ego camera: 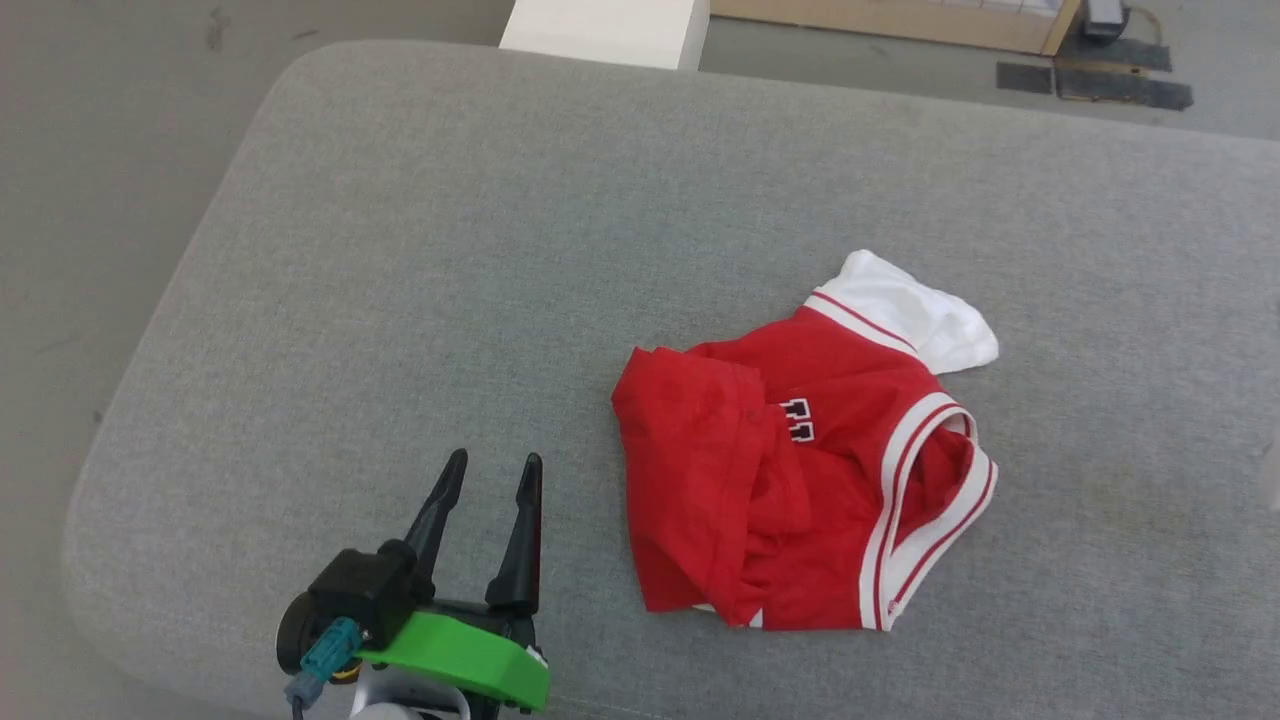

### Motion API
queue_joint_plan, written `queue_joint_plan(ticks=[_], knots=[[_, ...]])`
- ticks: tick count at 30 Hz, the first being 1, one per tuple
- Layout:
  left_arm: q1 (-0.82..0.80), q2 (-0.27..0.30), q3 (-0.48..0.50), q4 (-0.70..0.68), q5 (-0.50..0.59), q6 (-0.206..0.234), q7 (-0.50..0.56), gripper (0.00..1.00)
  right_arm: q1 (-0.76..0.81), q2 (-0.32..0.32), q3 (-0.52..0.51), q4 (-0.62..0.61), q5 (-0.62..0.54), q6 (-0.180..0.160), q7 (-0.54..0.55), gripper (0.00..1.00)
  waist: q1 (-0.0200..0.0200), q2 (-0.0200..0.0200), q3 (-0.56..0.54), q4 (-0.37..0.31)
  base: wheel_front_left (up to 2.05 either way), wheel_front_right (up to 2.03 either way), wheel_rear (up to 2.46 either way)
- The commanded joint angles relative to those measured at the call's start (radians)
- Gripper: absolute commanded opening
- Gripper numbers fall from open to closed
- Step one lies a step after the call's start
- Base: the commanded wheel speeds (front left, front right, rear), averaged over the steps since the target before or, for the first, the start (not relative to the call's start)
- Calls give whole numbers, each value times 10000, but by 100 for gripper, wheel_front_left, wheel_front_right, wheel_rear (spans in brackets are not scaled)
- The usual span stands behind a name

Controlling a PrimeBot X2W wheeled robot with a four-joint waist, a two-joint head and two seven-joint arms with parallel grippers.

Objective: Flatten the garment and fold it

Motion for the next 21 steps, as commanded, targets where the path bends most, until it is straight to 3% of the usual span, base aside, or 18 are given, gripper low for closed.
queue_joint_plan(ticks=[1, 9, 13, 17, 21], knots=[[-148, -7, 33, -44, -1, -6, -73, 100, 283, 294, -8, 4, -72, -15, -185, 100, 0, 0, 85, 85, 0, 0, 0], [-159, 52, 152, -97, 78, -45, -74, 100, 599, 1331, 628, -67, 156, -15, -649, 100, 0, 0, 45, 123, 0, 0, 0], [-190, 24, 74, -68, 75, -64, -75, 100, 1029, 1710, 1722, -1, 782, -15, 691, 100, 0, 0, 33, 201, 0, 0, 0], [-198, -9, -22, 7, 14, -100, -75, 100, 1510, 2087, 1871, 245, 970, -15, 2018, 100, 0, 0, 57, 400, 0, 0, 0], [-207, -32, -48, 74, -21, -113, -75, 100, 1667, 2413, 1766, 497, 840, -15, 2213, 100, 0, 0, 85, 633, 0, 0, 0]])
